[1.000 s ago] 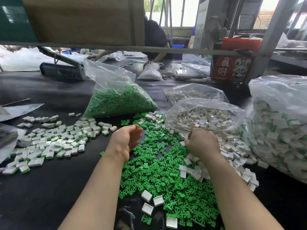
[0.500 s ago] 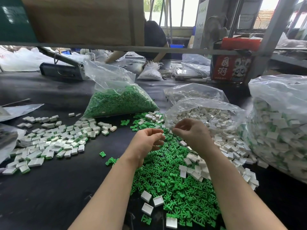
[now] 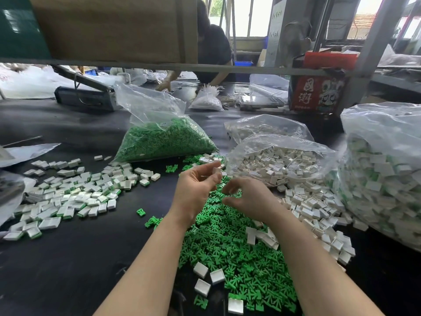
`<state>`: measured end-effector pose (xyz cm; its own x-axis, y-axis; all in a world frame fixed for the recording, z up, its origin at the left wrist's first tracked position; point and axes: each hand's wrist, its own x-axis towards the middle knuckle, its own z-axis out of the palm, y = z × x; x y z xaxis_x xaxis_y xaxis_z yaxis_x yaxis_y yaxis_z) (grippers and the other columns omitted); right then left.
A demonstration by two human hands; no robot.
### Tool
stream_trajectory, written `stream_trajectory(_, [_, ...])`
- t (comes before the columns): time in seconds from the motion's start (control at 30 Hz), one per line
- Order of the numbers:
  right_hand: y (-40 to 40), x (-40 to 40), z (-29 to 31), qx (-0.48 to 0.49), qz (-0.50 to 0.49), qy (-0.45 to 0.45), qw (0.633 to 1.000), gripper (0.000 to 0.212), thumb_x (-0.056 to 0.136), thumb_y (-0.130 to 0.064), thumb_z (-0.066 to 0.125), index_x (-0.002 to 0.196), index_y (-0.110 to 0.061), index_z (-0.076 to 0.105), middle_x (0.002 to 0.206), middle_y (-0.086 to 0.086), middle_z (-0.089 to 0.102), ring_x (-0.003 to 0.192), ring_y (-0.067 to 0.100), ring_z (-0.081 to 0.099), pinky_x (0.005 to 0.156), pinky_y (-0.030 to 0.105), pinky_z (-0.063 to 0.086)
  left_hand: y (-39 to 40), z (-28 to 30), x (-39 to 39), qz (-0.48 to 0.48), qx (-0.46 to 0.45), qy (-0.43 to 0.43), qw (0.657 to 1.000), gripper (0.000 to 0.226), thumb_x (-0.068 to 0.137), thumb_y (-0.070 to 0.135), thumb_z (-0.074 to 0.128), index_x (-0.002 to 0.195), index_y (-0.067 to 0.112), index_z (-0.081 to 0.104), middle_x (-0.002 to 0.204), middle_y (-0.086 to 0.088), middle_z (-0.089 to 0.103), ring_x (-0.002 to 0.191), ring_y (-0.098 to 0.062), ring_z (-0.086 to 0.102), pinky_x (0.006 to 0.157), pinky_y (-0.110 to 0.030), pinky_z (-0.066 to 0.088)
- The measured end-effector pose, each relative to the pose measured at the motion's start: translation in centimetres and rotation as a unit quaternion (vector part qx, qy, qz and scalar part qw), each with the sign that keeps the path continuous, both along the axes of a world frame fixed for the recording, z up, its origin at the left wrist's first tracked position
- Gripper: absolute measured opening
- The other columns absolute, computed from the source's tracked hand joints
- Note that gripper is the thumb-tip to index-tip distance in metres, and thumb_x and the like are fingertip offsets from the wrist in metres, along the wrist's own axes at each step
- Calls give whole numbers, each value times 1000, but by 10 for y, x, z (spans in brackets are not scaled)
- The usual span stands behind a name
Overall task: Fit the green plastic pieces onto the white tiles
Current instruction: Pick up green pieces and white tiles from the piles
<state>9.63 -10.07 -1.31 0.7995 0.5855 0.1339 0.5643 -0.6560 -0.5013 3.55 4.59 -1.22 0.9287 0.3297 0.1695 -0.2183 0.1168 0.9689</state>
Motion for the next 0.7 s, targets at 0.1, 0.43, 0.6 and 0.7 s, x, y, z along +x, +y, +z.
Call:
stream_trajectory(0.1, [5, -3, -4, -68, 31, 7, 997, 36, 82, -45, 74, 116, -35, 67, 118, -2, 57, 110, 15, 53, 98, 37, 46, -2, 3, -1, 4, 3, -19, 1000, 24, 86, 4, 70, 106, 16, 73, 90, 3, 75, 79, -3, 67, 67, -14, 50])
stream_trajectory(0.43, [7, -4, -5, -49, 0, -22, 999, 9, 86, -31, 70, 93, -26, 71, 98, -5, 67, 88, 14, 60, 82, 34, 53, -2, 8, -5, 2, -29, -41, 999, 22, 75, 19, 76, 97, 19, 75, 90, -5, 74, 82, -13, 68, 68, -17, 51])
stream_trajectory(0.6, [5, -3, -1, 55, -43, -13, 997, 13, 93, -27, 65, 96, -17, 72, 90, -2, 71, 78, 11, 65, 80, 34, 57, 2, 9, -6, -41, -133, -23, 990, 24, 77, 21, 70, 101, 15, 69, 100, -10, 75, 91, -20, 72, 71, -23, 55])
stream_trajectory(0.7, [2, -5, 8, 191, -54, 51, 979, 6, 92, -20, 66, 90, -15, 69, 82, 0, 71, 67, 6, 64, 65, 20, 55, 5, 9, -7, -54, -190, -21, 980, 28, 75, 19, 71, 102, 13, 65, 104, -13, 74, 93, -22, 72, 70, -24, 56])
